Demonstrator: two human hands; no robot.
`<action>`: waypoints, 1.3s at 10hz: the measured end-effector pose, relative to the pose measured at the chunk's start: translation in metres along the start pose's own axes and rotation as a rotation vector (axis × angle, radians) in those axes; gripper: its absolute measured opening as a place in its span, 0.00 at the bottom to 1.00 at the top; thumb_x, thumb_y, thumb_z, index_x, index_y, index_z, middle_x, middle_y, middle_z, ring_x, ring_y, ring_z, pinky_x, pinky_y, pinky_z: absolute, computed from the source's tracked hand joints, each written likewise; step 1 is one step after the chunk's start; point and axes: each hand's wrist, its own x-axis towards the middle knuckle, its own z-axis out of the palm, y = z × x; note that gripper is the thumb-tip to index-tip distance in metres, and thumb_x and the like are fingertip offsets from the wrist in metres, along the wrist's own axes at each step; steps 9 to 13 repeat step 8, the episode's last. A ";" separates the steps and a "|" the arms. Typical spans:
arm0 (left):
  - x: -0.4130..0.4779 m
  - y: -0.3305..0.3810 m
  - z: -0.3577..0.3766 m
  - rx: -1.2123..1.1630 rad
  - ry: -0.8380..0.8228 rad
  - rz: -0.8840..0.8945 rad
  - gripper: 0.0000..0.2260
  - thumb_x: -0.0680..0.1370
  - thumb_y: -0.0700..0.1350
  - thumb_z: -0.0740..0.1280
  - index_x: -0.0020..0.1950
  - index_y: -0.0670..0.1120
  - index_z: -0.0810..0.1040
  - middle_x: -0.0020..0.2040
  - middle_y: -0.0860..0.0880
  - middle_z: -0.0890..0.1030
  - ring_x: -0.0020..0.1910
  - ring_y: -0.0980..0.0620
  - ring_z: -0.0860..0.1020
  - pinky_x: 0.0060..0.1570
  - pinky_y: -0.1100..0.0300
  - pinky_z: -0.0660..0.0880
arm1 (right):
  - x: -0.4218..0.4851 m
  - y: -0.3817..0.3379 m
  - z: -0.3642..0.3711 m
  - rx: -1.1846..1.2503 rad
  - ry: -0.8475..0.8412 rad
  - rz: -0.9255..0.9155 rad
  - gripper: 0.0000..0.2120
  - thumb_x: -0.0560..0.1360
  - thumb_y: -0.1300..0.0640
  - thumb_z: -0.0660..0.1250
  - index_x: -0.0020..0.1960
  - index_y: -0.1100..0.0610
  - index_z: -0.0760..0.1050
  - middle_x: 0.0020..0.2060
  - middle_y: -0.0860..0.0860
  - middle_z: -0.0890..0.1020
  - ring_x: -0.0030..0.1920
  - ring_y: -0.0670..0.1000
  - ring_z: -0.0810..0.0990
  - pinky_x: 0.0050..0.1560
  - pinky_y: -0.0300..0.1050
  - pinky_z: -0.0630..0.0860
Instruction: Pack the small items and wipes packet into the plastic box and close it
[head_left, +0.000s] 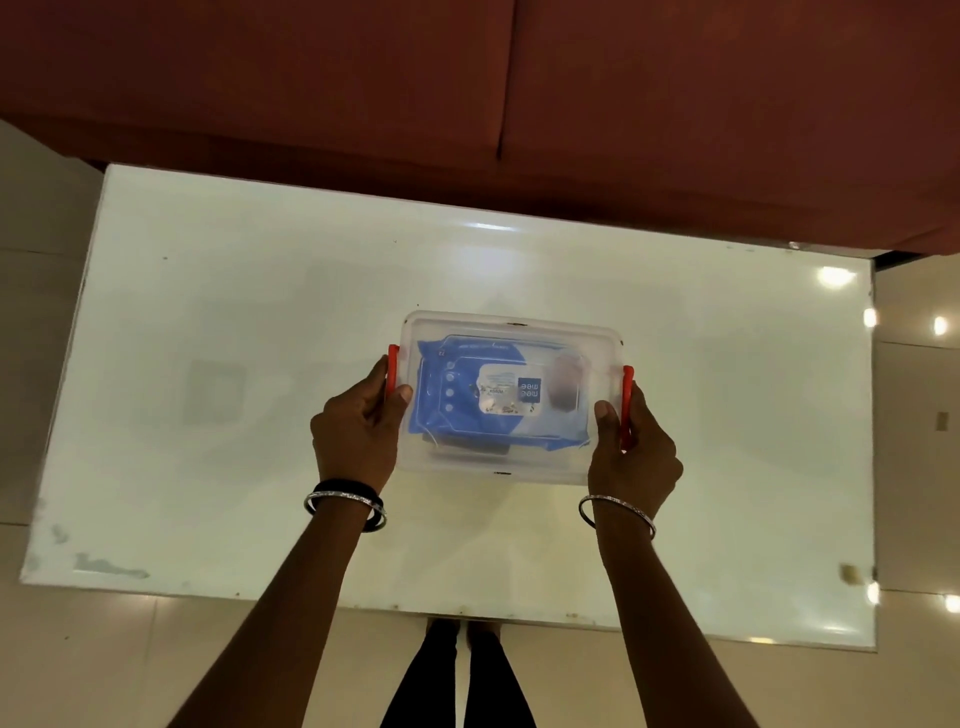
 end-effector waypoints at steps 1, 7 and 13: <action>0.001 0.001 0.001 0.045 0.002 0.031 0.19 0.77 0.47 0.68 0.67 0.47 0.75 0.49 0.46 0.86 0.40 0.53 0.81 0.42 0.63 0.74 | 0.002 -0.001 -0.002 -0.049 -0.039 -0.002 0.22 0.80 0.49 0.65 0.73 0.51 0.72 0.59 0.55 0.84 0.54 0.59 0.85 0.60 0.52 0.78; -0.016 0.047 -0.002 0.482 -0.279 -0.166 0.31 0.80 0.44 0.61 0.79 0.47 0.49 0.65 0.42 0.77 0.60 0.43 0.78 0.59 0.51 0.75 | 0.003 -0.044 -0.025 -0.234 -0.323 0.171 0.26 0.81 0.57 0.61 0.78 0.54 0.61 0.68 0.58 0.77 0.66 0.61 0.76 0.65 0.52 0.72; -0.024 0.060 -0.013 0.541 -0.366 -0.129 0.35 0.79 0.42 0.62 0.79 0.45 0.44 0.77 0.43 0.60 0.74 0.43 0.65 0.70 0.50 0.67 | -0.003 -0.060 -0.038 -0.387 -0.373 0.058 0.35 0.76 0.66 0.66 0.79 0.60 0.56 0.74 0.57 0.67 0.73 0.59 0.69 0.70 0.52 0.70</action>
